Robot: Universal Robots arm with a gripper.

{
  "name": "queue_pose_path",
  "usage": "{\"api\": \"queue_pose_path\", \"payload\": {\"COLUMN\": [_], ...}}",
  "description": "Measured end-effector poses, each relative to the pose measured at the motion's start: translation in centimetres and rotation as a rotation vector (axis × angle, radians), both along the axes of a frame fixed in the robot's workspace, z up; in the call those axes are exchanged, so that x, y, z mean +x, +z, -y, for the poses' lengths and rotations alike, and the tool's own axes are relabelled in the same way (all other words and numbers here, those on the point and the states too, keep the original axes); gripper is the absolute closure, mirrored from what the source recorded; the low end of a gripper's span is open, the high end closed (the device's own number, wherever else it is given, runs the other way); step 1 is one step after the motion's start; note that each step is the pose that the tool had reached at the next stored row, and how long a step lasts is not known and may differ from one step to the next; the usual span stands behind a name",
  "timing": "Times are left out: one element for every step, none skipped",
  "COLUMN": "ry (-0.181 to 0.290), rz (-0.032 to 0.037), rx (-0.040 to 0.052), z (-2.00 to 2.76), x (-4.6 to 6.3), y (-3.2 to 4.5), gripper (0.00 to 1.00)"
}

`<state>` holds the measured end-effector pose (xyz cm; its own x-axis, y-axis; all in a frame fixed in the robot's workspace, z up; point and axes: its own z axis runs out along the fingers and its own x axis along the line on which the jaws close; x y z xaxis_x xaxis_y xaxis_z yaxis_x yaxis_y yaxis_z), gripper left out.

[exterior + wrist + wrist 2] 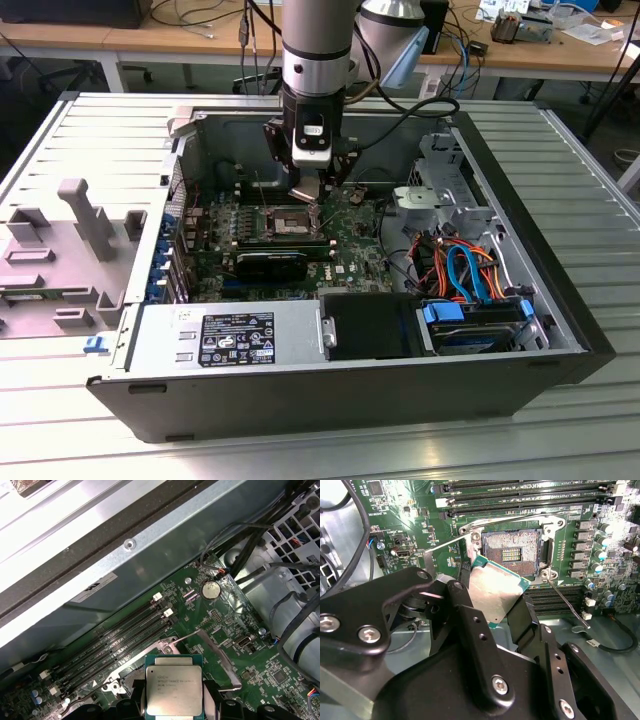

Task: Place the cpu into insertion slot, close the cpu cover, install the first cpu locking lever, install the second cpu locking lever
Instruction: 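Place the cpu into insertion slot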

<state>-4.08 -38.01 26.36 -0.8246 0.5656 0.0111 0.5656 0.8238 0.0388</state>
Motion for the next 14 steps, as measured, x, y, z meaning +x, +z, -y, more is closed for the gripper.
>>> {"api": "queue_pose_path", "payload": {"ry": [-0.001,-0.001,-0.001,-0.002,-0.003,-0.003,-0.004,-0.004,-0.005,-0.005,-0.006,-0.006,-0.006,-0.007], "rz": [0.0000,0.0000,0.0000,0.0000,0.0000,0.0000,0.0000,0.0000,0.0000,0.0000,0.0000,-0.0001,0.0000,-0.0001], "rx": [0.0000,0.0000,0.0000,0.0000,0.0000,0.0000,0.0000,0.0000,-0.0001,0.0000,0.0000,0.0000,0.0000,-0.0001], "z": [0.00,0.00,0.00,0.00,0.00,0.00,0.00,0.00,0.00,0.00,0.00,0.00,0.00,0.00], "x": [0.00,0.00,0.00,0.00,0.00,0.00,0.00,0.00,0.00,0.00,0.00,0.00,0.00,0.00], "y": [0.00,0.00,0.00,0.00,0.00,0.00,0.00,0.00,0.00,0.00,0.00,0.00,0.00,0.00], "gripper": [0.46,0.46,0.46,0.46,0.46,0.46,0.46,0.46,0.46,0.46,0.46,0.46,0.46,0.46]}}
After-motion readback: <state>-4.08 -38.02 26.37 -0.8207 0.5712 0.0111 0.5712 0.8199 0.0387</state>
